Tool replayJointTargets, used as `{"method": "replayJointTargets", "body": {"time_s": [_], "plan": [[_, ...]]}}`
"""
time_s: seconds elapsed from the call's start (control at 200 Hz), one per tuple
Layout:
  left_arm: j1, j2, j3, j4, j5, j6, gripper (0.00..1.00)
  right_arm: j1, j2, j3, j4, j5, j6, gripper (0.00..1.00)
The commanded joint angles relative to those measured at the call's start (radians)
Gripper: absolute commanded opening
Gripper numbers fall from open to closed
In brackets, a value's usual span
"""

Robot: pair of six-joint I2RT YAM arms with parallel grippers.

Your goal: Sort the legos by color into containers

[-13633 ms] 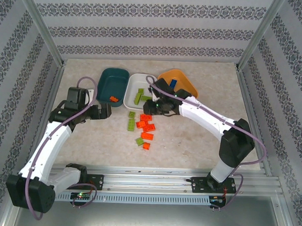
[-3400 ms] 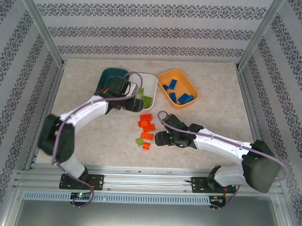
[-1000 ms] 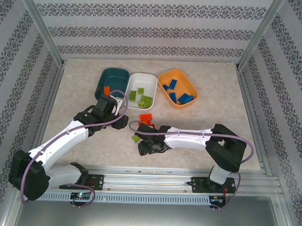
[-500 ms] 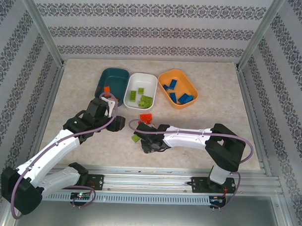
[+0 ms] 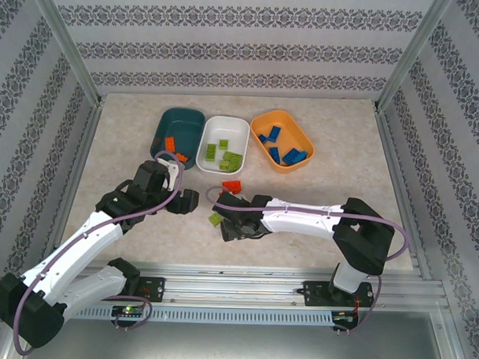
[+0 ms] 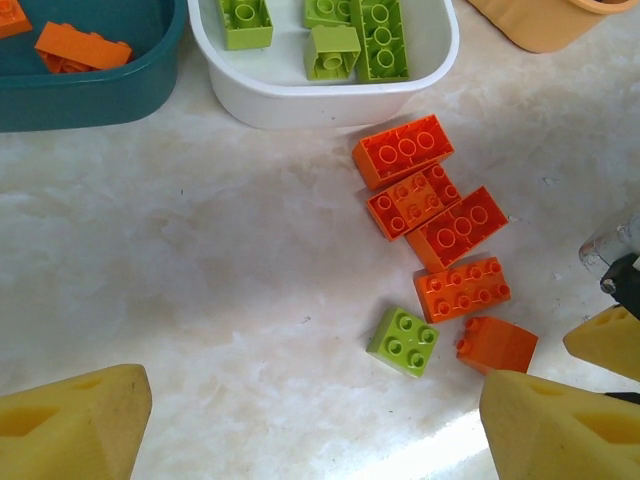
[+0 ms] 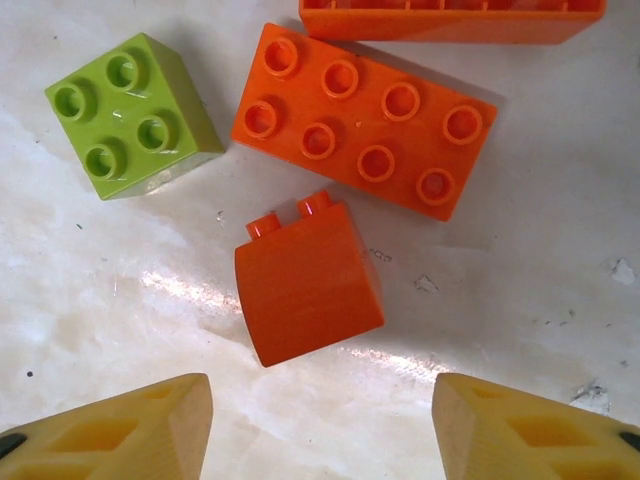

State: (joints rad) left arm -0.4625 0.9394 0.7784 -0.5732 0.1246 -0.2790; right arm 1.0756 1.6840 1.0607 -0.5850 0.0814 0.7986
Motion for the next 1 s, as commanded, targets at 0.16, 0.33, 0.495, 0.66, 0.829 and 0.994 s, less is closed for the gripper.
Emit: {"method": "replayJointTargets", "body": {"time_s": [0.16,0.33,0.495,0.66,0.829,0.994], "plan": [[0.011,-0.015,-0.010,-0.043,0.010,-0.002,0.86,-0.026,0.112,0.093,0.001,-0.029,-0.045,0.65],[0.015,-0.036,-0.011,-0.064,-0.003,0.006,0.87,-0.051,0.169,0.123,0.006,-0.047,-0.067,0.64],[0.016,-0.053,-0.013,-0.068,-0.006,0.008,0.87,-0.059,0.186,0.125,0.010,-0.048,-0.081,0.57],[0.016,-0.050,-0.017,-0.066,-0.002,0.008,0.87,-0.059,0.174,0.094,0.026,-0.052,-0.072,0.39],[0.017,-0.054,-0.015,-0.069,-0.005,0.001,0.87,-0.059,0.108,0.075,0.006,-0.038,-0.070,0.34],[0.019,-0.096,-0.009,-0.088,-0.050,-0.026,0.88,-0.092,-0.004,0.087,0.042,-0.097,-0.069,0.34]]}}
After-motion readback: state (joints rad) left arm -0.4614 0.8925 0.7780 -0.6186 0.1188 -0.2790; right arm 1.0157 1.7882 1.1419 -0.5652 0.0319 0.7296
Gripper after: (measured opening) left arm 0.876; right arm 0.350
